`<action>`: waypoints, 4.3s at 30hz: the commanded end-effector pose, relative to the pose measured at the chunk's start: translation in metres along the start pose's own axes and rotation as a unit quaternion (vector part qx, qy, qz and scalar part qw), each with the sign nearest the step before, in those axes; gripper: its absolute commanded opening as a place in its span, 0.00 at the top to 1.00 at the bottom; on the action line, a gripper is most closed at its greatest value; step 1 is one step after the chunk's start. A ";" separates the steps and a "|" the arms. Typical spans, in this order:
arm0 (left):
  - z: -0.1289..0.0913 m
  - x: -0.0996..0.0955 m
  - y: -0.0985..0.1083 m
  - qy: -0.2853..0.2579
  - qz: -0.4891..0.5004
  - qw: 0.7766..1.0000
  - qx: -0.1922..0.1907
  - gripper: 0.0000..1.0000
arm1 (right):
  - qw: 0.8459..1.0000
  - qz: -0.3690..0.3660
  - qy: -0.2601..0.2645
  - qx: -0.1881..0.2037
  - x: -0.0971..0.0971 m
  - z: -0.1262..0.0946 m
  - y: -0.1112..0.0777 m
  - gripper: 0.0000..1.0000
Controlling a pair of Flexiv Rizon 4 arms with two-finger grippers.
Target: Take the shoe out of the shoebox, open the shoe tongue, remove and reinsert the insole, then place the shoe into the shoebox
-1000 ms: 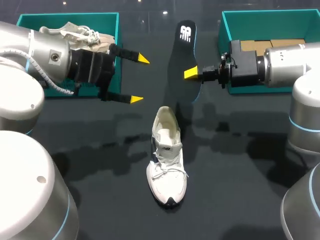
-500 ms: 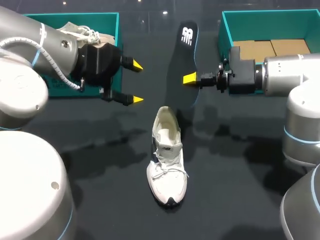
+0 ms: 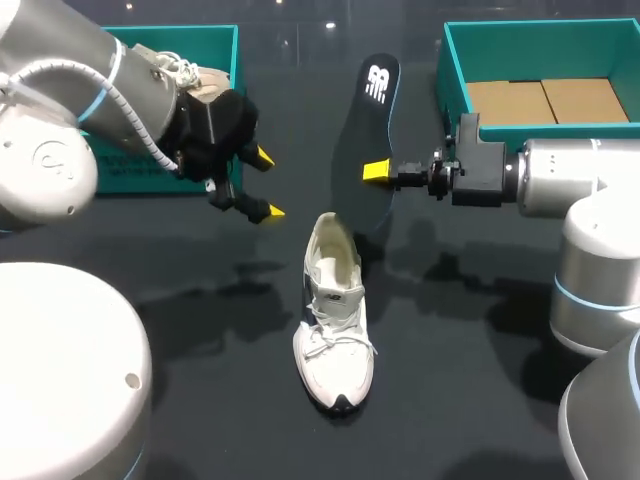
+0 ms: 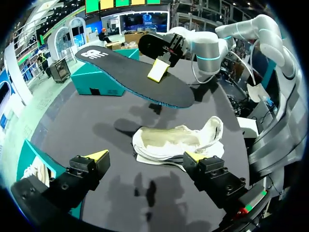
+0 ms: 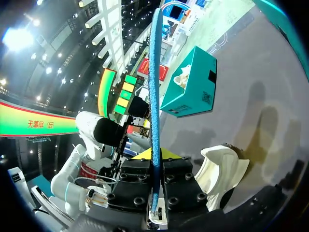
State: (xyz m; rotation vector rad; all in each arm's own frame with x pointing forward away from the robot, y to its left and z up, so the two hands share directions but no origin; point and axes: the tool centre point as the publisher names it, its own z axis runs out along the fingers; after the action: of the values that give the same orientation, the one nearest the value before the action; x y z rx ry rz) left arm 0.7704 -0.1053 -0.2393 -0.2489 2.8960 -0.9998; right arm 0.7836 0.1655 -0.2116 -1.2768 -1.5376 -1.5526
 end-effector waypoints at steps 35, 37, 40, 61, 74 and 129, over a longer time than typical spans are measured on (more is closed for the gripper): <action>0.062 0.009 0.065 0.038 0.117 0.990 -0.072 0.00 | 0.990 -0.110 0.075 0.048 -0.047 0.033 -0.014 1.00; 0.062 0.009 0.065 0.038 0.117 0.990 -0.072 0.00 | 0.990 -0.110 0.075 0.048 -0.047 0.033 -0.014 1.00; 0.062 0.009 0.065 0.038 0.117 0.990 -0.072 0.00 | 0.990 -0.110 0.075 0.048 -0.047 0.033 -0.014 1.00; 0.095 0.010 0.074 0.047 0.127 0.988 -0.080 0.00 | 0.985 -0.154 0.071 0.034 -0.061 0.047 -0.022 1.00; 0.106 0.007 0.065 0.049 0.123 0.987 -0.092 0.00 | 0.981 -0.179 0.073 0.030 -0.063 0.050 -0.024 1.00; 0.115 0.012 0.063 0.050 0.136 0.982 -0.120 0.00 | 0.964 -0.258 0.063 -0.003 -0.076 0.060 -0.022 1.00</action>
State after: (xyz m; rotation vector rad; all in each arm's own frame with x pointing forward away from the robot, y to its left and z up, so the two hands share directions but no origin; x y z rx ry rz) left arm 0.7639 -0.1282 -0.3687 0.1855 3.0282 -0.6399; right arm 0.8050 0.2079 -0.2976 -0.7703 -1.8697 -1.9054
